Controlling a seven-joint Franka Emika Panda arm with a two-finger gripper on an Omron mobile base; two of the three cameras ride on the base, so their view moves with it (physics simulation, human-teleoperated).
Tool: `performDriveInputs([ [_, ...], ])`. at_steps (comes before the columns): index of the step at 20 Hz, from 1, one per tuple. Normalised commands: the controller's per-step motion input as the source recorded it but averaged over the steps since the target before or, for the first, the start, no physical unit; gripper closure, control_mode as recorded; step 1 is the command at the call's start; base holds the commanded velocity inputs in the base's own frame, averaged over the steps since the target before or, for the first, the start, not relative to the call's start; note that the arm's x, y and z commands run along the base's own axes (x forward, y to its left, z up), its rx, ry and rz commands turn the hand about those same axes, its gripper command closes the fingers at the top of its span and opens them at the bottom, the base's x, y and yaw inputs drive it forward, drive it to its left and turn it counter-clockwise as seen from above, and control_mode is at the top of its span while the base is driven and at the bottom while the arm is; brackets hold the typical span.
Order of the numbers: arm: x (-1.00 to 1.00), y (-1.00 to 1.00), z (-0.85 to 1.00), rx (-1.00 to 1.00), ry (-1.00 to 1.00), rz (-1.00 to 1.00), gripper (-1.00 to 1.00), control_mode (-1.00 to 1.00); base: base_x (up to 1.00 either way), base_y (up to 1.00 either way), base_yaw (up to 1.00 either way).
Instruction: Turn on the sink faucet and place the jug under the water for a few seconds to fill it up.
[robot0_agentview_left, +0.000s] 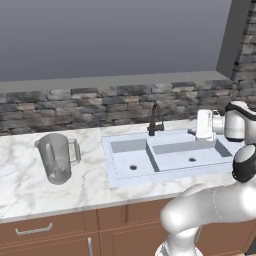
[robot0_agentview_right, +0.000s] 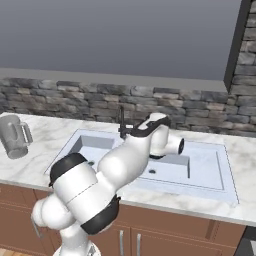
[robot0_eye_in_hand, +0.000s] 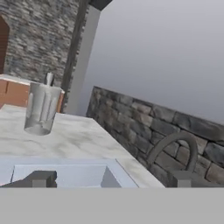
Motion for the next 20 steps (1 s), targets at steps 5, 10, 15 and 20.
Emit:
performDriveInputs([
  [5, 0.52, 0.09, -0.22, 0.0, 0.07, -0.03, -1.0, -1.0, 0.0, 0.0, 0.0],
  [10, 0.63, 0.09, -0.4, 0.0, 0.16, -0.04, -1.0, -1.0, 0.0, 0.0, 0.0],
  [15, 0.58, 0.0, -0.27, 0.0, 0.06, -0.01, -1.0, -1.0, 0.0, 0.0, 0.0],
  [20, 0.47, 0.0, -0.15, 0.0, 0.01, 0.0, -1.0, -1.0, 0.0, 0.0, 0.0],
])
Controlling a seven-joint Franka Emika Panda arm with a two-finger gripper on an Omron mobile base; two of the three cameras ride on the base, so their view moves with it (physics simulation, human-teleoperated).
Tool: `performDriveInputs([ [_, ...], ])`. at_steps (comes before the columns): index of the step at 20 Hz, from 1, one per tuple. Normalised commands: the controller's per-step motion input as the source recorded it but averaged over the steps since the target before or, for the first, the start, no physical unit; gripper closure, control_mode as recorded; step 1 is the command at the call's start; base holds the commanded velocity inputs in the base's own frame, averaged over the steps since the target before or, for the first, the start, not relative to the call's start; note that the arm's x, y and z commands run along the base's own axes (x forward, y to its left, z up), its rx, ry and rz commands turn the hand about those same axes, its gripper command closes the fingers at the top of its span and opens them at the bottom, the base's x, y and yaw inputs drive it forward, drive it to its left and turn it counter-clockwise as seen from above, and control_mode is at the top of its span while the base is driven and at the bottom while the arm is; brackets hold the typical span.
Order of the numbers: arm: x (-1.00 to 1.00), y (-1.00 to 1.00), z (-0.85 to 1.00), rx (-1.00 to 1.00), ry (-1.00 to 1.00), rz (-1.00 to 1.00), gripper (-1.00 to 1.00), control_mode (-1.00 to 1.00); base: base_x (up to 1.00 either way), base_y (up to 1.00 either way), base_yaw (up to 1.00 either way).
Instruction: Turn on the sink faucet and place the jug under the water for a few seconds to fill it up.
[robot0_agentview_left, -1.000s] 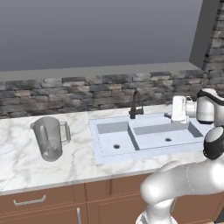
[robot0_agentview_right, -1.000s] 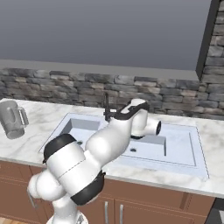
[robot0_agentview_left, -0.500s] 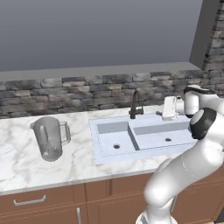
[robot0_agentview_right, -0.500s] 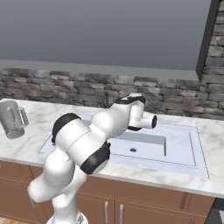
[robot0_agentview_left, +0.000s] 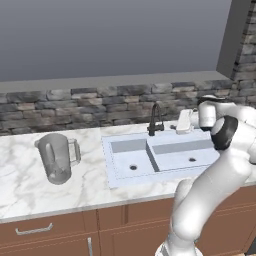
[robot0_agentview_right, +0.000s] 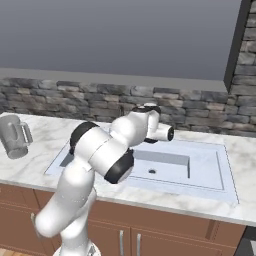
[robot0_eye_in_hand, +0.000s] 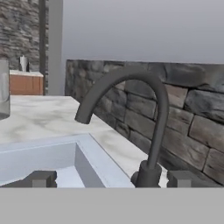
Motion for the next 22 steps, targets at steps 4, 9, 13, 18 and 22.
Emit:
performDriveInputs([
  [4, 0.36, 0.0, -0.18, 0.0, 0.0, 0.0, -1.0, -1.0, 0.0, 0.0, 0.0],
  [9, 0.32, 0.0, -0.2, 0.0, 0.0, 0.0, -1.0, -1.0, 0.0, 0.0, 0.0],
  [13, 0.16, 0.0, -0.1, 0.0, 0.0, 0.0, -1.0, -1.0, 0.0, 0.0, 0.0],
  [18, 0.07, 0.07, 0.0, 0.0, 0.0, 0.0, -1.0, -1.0, 0.0, 0.0, 0.0],
  [22, 0.1, 0.05, 0.0, 0.0, 0.0, 0.0, -1.0, -1.0, 0.0, 0.0, 0.0],
])
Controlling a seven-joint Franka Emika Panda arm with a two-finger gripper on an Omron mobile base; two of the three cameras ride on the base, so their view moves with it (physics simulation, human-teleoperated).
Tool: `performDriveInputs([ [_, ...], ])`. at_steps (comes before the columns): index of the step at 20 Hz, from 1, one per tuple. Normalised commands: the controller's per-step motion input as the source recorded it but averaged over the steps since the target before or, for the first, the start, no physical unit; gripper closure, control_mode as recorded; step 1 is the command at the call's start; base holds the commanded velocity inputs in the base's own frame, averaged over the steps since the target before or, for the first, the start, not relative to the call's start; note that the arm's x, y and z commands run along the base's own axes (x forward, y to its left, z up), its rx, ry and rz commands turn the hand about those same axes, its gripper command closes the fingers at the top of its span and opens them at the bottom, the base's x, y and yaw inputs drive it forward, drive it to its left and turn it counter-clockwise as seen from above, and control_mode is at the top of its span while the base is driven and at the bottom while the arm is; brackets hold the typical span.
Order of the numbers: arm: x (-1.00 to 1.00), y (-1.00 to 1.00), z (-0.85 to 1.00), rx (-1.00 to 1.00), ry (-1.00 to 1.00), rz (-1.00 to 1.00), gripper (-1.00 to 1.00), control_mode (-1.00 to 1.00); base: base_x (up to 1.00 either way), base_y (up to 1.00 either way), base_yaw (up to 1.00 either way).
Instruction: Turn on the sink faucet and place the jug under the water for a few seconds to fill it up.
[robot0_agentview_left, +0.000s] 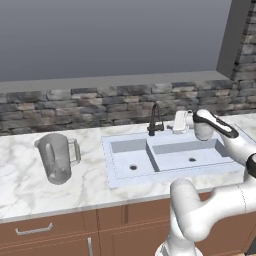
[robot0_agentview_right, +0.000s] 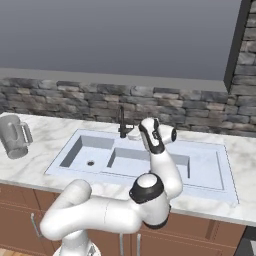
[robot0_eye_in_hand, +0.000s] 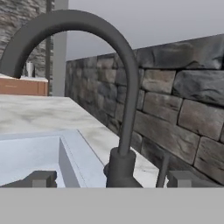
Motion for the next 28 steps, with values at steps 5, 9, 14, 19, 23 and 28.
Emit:
performDriveInputs([
  [5, 0.11, 0.05, -0.01, 0.0, 0.0, 0.0, -1.0, -1.0, 0.0, 0.0, 0.0],
  [9, 0.14, 0.0, -0.03, 0.01, 0.0, 0.0, -1.0, -1.0, 0.0, 0.0, 0.0],
  [14, 0.2, 0.0, -0.03, 0.02, 0.0, 0.0, -1.0, -1.0, 0.0, 0.0, 0.0],
  [19, 0.31, 0.0, -0.02, 0.0, 0.02, 0.0, -1.0, -1.0, 0.0, 0.0, 0.0],
  [23, 0.28, 0.0, -0.09, 0.0, 0.01, 0.0, -1.0, -1.0, 0.0, 0.0, 0.0],
  [28, 0.21, -0.01, -0.08, 0.01, 0.01, 0.0, -1.0, -1.0, 0.0, 0.0, 0.0],
])
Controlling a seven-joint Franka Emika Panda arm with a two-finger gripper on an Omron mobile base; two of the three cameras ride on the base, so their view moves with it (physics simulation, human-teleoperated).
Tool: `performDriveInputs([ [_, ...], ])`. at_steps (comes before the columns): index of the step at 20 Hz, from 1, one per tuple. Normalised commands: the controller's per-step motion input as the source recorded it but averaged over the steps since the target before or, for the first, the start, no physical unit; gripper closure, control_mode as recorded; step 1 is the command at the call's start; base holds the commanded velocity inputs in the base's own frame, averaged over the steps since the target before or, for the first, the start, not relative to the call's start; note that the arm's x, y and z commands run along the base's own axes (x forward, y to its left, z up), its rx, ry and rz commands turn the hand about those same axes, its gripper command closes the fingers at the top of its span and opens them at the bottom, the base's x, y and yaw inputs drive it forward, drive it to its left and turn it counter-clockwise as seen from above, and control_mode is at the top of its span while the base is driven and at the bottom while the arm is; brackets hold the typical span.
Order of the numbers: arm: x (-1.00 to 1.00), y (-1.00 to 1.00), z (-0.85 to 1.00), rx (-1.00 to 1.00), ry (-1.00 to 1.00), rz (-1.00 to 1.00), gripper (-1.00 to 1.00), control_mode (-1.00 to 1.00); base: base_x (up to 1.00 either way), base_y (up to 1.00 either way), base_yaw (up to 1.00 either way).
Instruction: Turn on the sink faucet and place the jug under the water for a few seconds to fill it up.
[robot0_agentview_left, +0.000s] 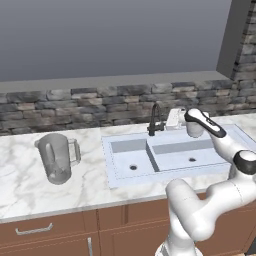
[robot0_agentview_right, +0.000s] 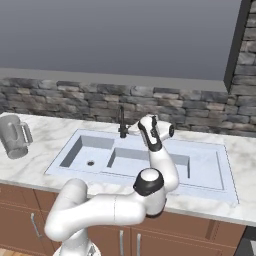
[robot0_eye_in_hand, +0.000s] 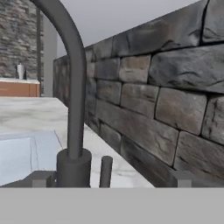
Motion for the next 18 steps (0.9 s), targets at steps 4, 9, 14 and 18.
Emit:
performDriveInputs([
  [4, 0.15, -0.01, -0.11, 0.0, 0.01, 0.0, -1.0, -1.0, 0.0, 0.0, 0.0],
  [9, 0.17, -0.03, -0.2, 0.0, 0.0, 0.0, -1.0, -1.0, 0.0, 0.0, 0.0],
  [14, 0.16, -0.01, -0.23, 0.0, 0.0, 0.0, -1.0, -1.0, 0.0, 0.0, 0.0],
  [18, 0.04, 0.03, -0.18, 0.0, 0.0, 0.0, -1.0, -1.0, 0.0, 0.0, 0.0],
])
